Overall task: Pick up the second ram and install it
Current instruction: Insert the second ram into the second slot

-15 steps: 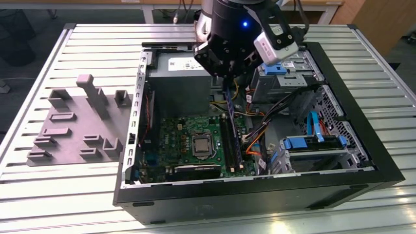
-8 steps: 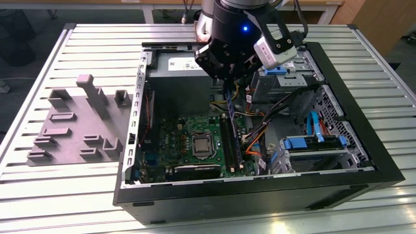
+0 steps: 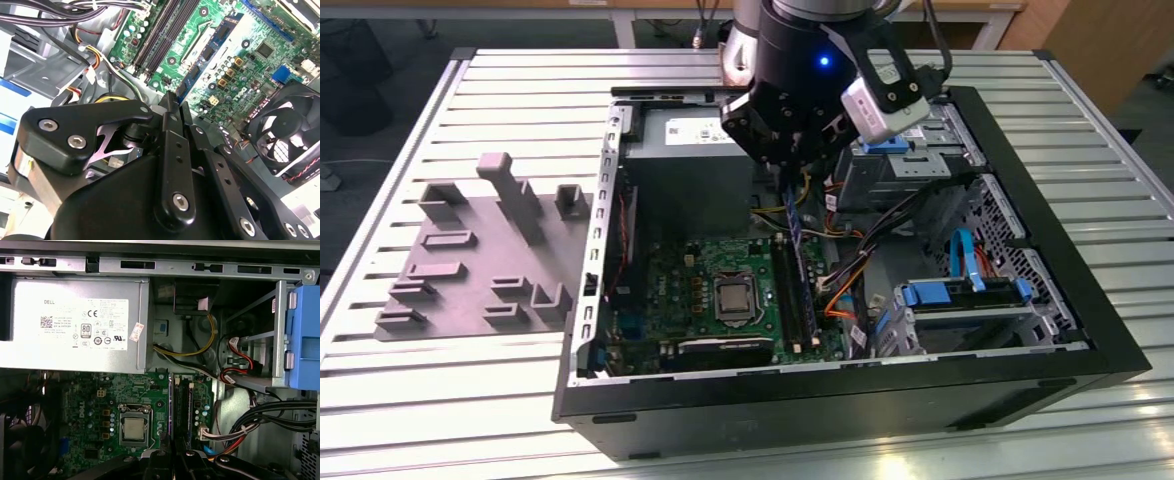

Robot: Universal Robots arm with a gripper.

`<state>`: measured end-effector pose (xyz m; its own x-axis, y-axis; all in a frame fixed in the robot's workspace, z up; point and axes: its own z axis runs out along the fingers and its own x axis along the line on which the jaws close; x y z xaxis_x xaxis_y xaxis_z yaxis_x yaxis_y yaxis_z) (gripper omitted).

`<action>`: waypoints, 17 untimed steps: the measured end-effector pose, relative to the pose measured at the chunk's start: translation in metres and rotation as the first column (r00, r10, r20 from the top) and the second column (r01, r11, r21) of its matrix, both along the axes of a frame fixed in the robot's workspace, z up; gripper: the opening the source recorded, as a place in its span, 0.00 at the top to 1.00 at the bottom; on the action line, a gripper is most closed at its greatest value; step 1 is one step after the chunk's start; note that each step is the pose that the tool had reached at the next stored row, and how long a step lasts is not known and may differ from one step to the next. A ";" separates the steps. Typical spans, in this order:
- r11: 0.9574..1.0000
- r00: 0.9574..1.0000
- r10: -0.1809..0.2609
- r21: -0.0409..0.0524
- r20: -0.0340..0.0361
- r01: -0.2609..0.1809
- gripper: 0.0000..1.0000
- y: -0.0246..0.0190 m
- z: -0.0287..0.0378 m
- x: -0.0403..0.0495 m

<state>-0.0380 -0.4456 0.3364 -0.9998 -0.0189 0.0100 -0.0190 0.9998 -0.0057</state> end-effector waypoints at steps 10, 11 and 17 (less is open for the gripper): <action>1.000 1.000 0.000 0.000 0.000 0.000 0.86 0.0000 -0.0021 0.0000; 1.000 1.000 0.000 0.000 0.000 0.000 0.86 0.0000 -0.0021 0.0000; 1.000 1.000 0.000 0.000 0.000 0.000 0.86 -0.0017 -0.0028 0.0001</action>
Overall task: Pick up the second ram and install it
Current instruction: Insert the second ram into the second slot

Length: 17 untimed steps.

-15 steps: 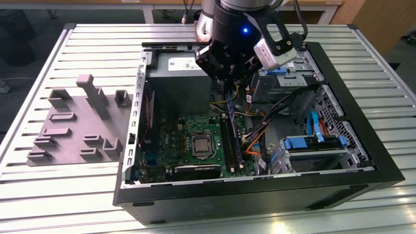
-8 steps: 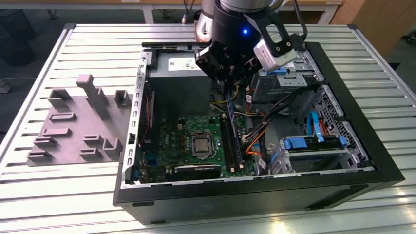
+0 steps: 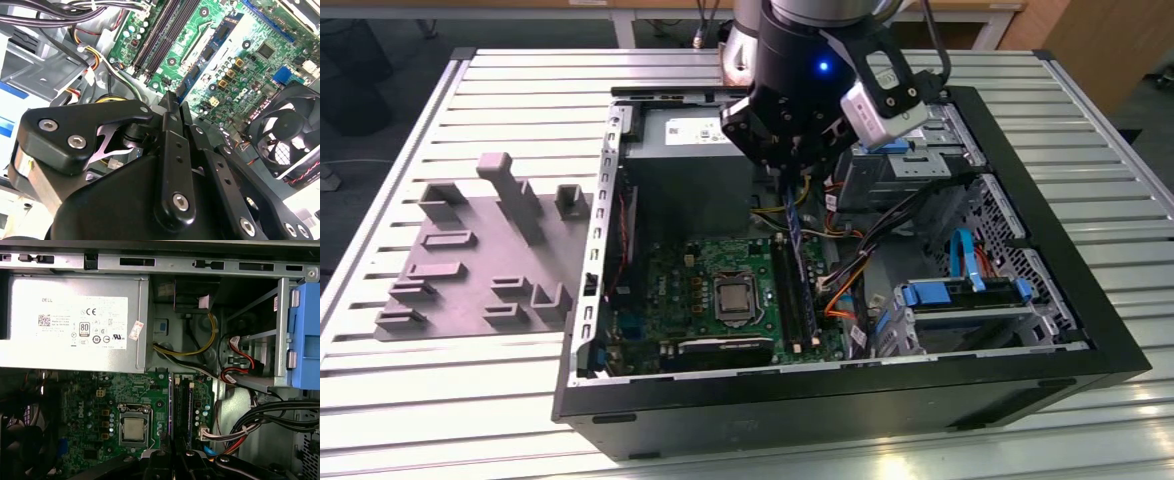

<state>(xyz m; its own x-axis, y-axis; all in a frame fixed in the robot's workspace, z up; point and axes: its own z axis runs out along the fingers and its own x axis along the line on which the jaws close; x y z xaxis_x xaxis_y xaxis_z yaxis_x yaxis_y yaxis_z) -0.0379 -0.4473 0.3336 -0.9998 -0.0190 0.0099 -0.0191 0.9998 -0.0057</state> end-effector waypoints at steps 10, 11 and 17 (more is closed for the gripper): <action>1.000 1.000 0.002 0.000 0.000 -0.002 0.86 -0.0058 -0.0157 0.0009; 1.000 1.000 0.002 0.000 0.000 -0.002 0.86 -0.0059 -0.0176 0.0010; 1.000 1.000 0.002 0.000 0.000 -0.002 0.86 -0.0059 -0.0220 0.0012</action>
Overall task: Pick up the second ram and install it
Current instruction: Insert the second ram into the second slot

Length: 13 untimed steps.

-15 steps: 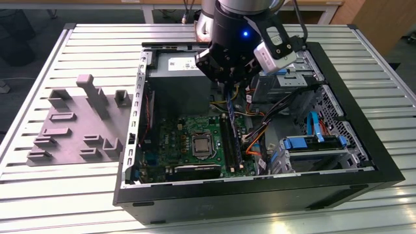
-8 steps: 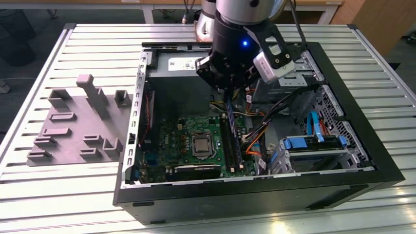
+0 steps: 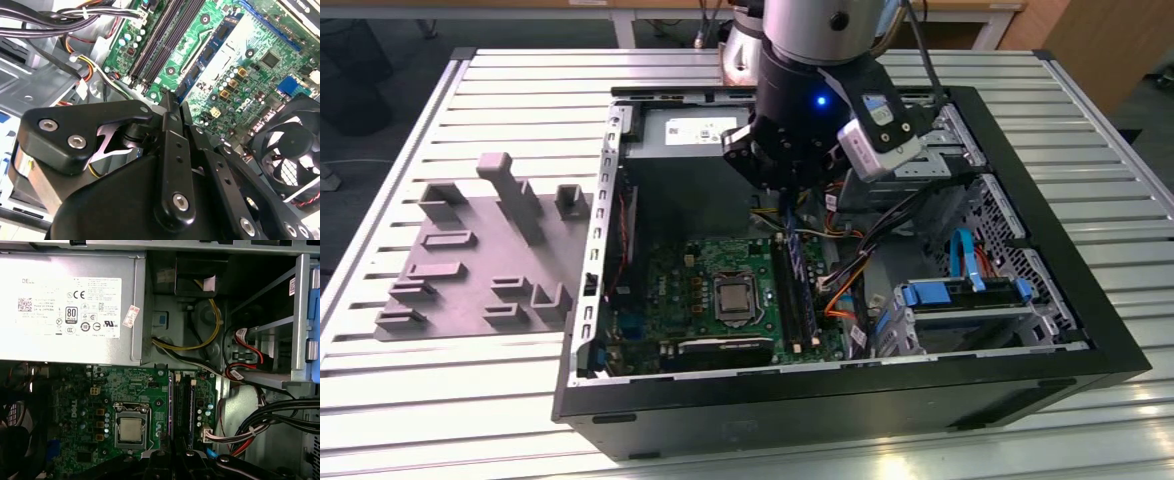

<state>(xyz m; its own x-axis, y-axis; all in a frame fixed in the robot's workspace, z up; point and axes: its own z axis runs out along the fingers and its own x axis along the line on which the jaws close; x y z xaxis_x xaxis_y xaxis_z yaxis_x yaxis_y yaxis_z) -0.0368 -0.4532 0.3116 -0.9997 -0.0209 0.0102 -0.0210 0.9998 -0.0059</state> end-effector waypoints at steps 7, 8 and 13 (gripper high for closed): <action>1.000 1.000 -0.002 0.000 0.000 0.002 0.86 -0.0032 -0.0065 0.0005; 1.000 1.000 -0.002 0.000 0.000 0.002 0.86 -0.0032 -0.0082 0.0006; 1.000 1.000 -0.003 0.000 0.000 0.003 0.86 -0.0032 -0.0174 0.0010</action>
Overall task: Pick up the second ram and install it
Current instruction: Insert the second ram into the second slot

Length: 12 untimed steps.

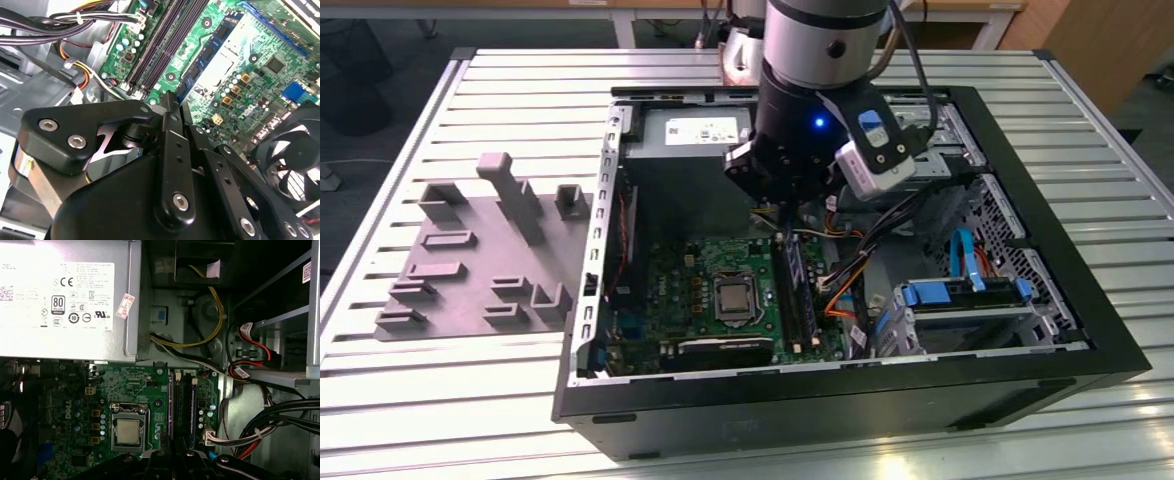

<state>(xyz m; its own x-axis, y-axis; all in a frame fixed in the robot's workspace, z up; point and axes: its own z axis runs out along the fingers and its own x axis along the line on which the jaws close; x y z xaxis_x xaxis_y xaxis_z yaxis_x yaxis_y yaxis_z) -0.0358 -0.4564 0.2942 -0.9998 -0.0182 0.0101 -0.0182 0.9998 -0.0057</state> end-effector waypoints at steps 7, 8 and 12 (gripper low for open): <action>1.000 1.000 -0.001 0.000 0.000 0.001 0.86 -0.0001 -0.0127 0.0000; 1.000 1.000 -0.001 0.000 0.000 0.001 0.86 -0.0001 -0.0144 0.0000; 1.000 1.000 -0.002 0.000 0.000 0.002 0.86 -0.0001 -0.0201 0.0000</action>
